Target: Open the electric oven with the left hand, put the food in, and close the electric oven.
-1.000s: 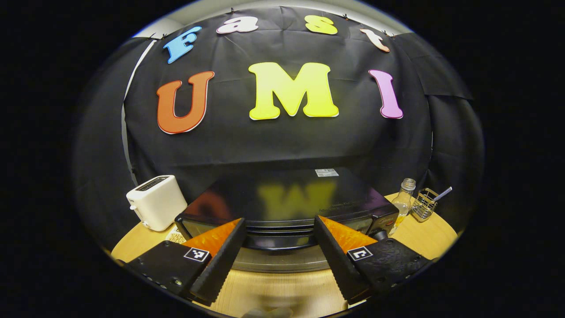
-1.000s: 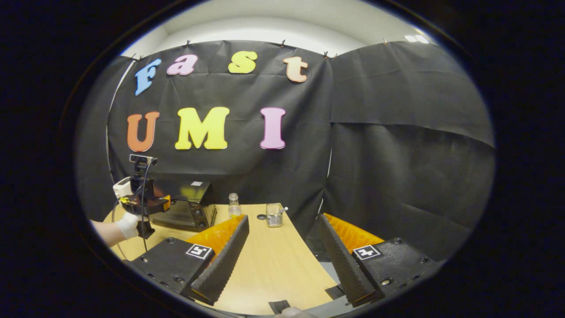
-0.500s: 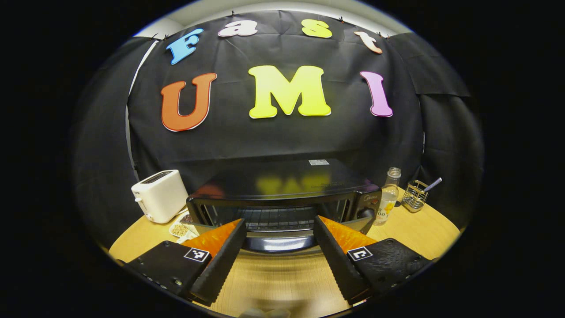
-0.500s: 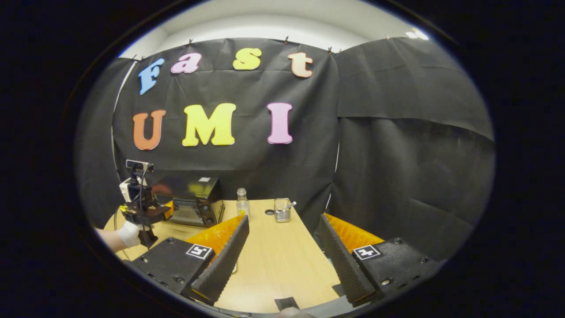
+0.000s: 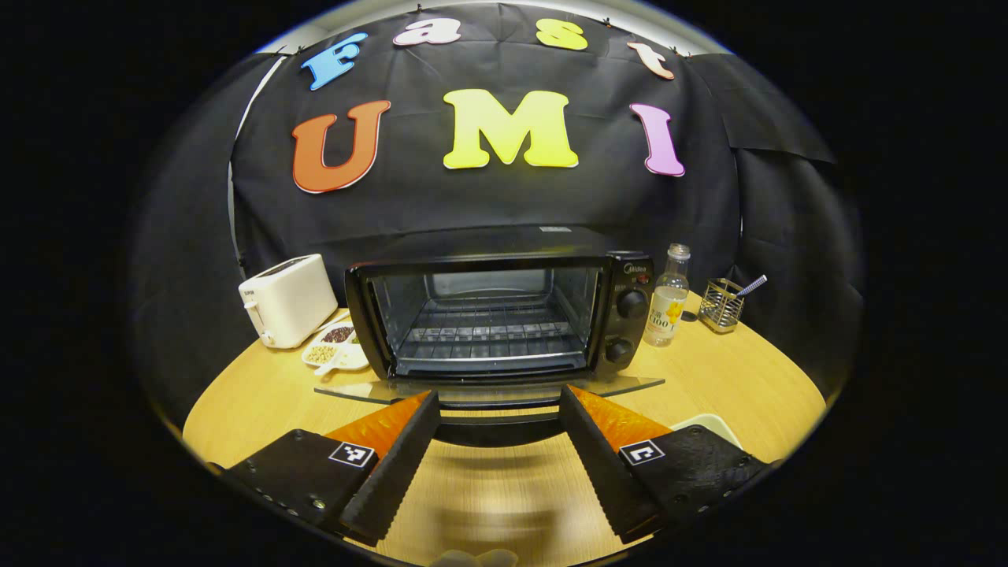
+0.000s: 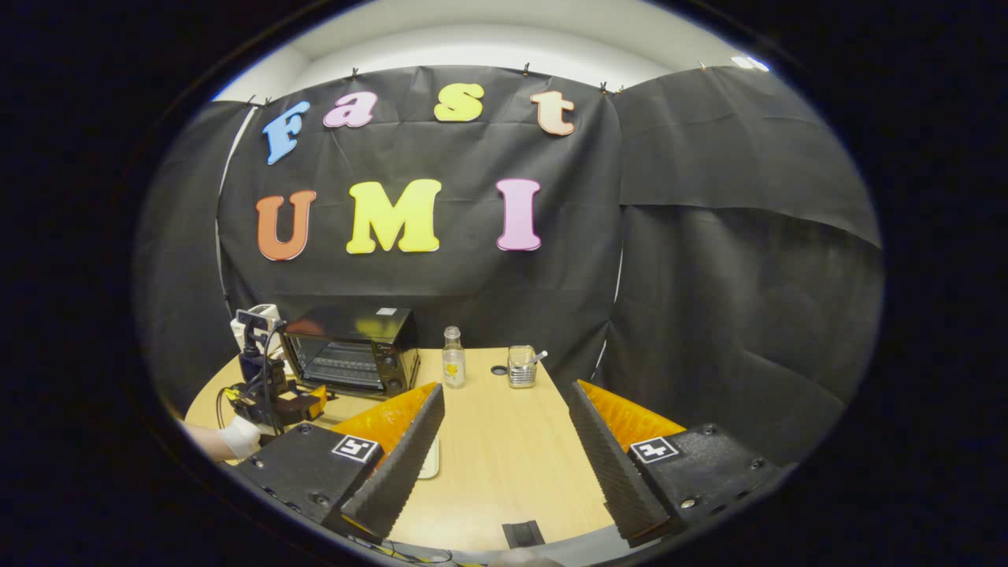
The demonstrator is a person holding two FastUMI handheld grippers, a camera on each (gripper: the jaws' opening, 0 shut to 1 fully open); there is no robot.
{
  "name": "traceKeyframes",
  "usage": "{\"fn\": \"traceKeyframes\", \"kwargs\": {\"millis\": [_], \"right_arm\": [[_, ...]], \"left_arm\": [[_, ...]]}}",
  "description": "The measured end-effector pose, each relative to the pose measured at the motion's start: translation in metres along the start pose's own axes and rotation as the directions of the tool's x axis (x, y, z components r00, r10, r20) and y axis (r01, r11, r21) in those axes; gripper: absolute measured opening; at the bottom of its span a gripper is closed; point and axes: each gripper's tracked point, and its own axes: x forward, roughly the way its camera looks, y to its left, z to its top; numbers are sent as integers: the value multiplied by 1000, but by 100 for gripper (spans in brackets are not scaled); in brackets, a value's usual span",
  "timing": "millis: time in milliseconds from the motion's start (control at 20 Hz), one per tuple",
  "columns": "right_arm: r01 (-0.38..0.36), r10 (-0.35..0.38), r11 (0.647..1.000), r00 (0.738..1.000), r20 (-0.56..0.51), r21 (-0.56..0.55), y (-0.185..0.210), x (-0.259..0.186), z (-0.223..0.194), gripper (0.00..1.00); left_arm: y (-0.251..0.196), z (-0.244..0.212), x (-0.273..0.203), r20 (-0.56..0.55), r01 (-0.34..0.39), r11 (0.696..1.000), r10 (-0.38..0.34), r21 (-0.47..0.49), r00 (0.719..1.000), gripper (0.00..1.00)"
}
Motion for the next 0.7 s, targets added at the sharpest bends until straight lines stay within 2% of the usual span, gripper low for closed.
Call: {"fn": "traceKeyframes", "kwargs": {"millis": [400,450,500,700], "right_arm": [[12,-12,1000,999,-38,-11,0,-4,-15,100],[15,-15,1000,999,-41,-11,0,-4,-16,100],[18,-19,1000,999,-46,-10,-1,-3,-19,100],[26,-26,1000,998,-62,-10,-1,-3,-25,100]], "left_arm": [[-4,-58,-5,-110,5,1000,-4,8,994,97],[-4,-66,-3,-129,6,1000,-5,7,992,100],[-4,-76,0,-154,7,1000,-5,9,988,97],[-5,-95,3,-195,6,1000,-7,-6,981,97]]}}
